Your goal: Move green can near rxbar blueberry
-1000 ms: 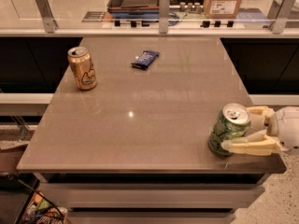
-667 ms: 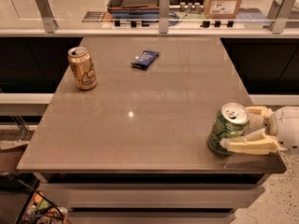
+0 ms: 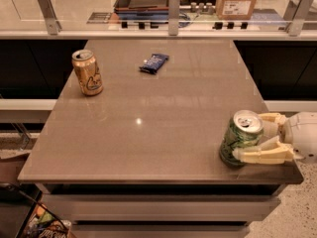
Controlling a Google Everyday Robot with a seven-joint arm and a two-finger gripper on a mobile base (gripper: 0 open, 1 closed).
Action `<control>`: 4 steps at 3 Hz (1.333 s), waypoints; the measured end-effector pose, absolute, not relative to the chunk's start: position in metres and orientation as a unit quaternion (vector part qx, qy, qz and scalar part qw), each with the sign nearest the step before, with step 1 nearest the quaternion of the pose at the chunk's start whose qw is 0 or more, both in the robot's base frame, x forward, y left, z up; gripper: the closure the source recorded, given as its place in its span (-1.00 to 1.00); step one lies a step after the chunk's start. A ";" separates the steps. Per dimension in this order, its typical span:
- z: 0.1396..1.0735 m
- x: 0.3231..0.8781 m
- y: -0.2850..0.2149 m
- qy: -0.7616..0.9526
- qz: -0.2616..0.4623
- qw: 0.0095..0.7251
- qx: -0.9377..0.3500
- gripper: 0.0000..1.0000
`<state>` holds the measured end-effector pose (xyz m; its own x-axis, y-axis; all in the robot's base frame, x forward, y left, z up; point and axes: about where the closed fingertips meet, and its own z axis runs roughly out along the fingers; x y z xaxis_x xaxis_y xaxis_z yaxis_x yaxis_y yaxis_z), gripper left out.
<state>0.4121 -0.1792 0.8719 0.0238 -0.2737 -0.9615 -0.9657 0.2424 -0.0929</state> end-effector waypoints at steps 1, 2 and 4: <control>0.887 0.433 -0.177 0.610 0.344 0.503 -0.507 1.00; 0.911 0.466 -0.174 0.619 0.329 0.510 -0.498 1.00; 0.945 0.537 -0.160 0.642 0.277 0.540 -0.469 1.00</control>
Offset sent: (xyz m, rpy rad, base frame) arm 0.0972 0.0041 0.0680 -0.0188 -0.0158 -0.1140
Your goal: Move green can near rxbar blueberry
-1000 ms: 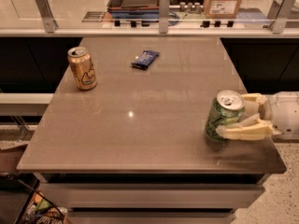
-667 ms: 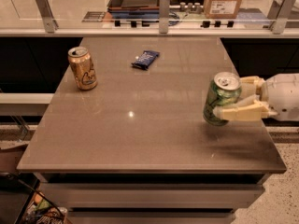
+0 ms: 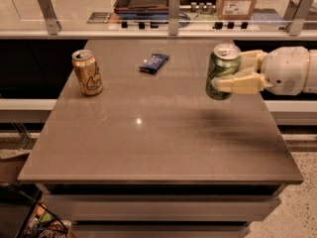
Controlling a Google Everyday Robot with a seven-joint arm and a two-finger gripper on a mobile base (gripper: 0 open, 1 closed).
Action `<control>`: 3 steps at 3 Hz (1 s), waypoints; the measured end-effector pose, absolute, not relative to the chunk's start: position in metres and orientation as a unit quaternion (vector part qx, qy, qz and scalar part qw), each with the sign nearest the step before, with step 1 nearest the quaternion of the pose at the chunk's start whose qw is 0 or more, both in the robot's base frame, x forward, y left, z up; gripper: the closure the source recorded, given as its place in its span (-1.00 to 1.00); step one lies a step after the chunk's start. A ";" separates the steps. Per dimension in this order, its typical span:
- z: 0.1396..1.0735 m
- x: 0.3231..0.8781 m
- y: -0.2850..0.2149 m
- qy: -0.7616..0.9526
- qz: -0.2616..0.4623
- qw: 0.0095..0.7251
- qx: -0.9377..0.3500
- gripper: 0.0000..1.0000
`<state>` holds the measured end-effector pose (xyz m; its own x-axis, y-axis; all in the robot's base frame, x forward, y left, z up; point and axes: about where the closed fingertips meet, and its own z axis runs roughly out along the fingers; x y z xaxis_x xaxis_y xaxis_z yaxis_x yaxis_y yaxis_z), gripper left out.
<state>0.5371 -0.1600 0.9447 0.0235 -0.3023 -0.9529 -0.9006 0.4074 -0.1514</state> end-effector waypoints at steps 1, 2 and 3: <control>0.949 0.581 -0.148 0.654 0.257 0.542 -0.461 1.00; 0.942 0.622 -0.132 0.667 0.252 0.537 -0.452 1.00; 0.930 0.657 -0.117 0.670 0.264 0.536 -0.441 1.00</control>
Offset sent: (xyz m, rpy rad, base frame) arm 0.1345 0.0422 -0.0131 -0.0419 0.0461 -0.1120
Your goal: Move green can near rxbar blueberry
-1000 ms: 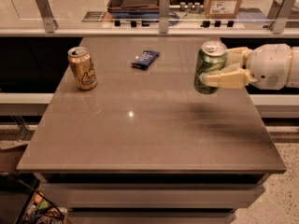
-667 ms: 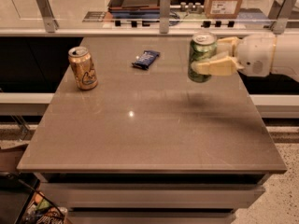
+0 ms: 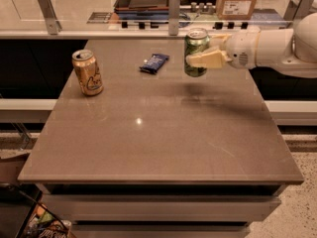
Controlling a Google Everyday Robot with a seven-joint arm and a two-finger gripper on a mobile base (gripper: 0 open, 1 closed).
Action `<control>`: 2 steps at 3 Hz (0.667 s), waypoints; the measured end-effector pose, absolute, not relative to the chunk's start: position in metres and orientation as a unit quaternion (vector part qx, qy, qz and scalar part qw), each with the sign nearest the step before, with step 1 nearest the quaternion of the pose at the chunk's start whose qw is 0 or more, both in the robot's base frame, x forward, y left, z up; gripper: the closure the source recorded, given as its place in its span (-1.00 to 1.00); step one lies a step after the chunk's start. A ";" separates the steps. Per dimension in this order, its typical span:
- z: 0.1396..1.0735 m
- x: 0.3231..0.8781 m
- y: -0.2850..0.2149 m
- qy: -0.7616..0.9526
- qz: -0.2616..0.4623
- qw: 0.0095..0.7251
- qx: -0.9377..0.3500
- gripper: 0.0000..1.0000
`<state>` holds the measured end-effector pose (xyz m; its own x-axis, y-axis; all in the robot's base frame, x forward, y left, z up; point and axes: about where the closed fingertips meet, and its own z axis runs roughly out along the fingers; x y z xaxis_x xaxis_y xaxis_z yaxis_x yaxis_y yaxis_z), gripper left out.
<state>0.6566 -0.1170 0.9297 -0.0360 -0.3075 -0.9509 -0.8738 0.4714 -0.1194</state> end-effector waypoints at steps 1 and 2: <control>0.917 0.686 -0.104 0.663 0.290 0.539 -0.431 1.00; 0.903 0.710 -0.098 0.664 0.303 0.538 -0.421 1.00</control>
Offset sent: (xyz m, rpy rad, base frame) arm 0.0812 0.0176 -0.0428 0.1079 0.0590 0.0089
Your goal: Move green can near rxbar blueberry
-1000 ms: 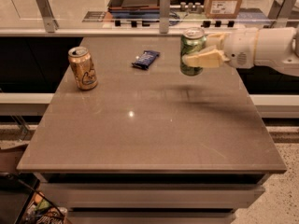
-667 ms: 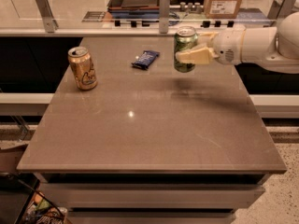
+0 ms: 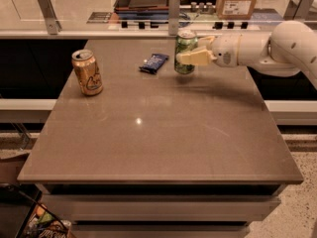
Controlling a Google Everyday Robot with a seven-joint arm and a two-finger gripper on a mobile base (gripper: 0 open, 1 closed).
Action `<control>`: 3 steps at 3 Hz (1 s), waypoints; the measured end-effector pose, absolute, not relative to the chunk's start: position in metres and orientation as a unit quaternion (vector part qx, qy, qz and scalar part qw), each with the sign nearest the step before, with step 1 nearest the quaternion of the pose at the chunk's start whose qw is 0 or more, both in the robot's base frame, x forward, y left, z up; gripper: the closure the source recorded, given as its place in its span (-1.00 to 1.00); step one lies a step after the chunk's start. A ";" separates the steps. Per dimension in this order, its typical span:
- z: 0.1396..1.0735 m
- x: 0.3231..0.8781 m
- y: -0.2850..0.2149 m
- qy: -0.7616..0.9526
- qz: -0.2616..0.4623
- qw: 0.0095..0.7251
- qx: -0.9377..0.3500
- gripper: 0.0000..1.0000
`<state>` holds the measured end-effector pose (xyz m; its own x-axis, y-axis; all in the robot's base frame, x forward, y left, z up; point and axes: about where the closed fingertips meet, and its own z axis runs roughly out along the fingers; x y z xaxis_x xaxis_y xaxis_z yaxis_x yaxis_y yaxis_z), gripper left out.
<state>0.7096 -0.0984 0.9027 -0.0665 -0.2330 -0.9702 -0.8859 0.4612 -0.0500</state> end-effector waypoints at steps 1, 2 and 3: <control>0.888 0.728 -0.095 0.674 0.304 0.530 -0.415 1.00; 0.874 0.742 -0.091 0.678 0.309 0.525 -0.411 1.00; 0.865 0.751 -0.086 0.676 0.316 0.524 -0.410 1.00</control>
Offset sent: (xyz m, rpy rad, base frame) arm 0.0507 0.0043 -0.0442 0.0009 0.0599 -0.0235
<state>0.7513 -0.0862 0.8648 -0.1142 -0.2243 -0.9678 -0.8861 0.4635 -0.0029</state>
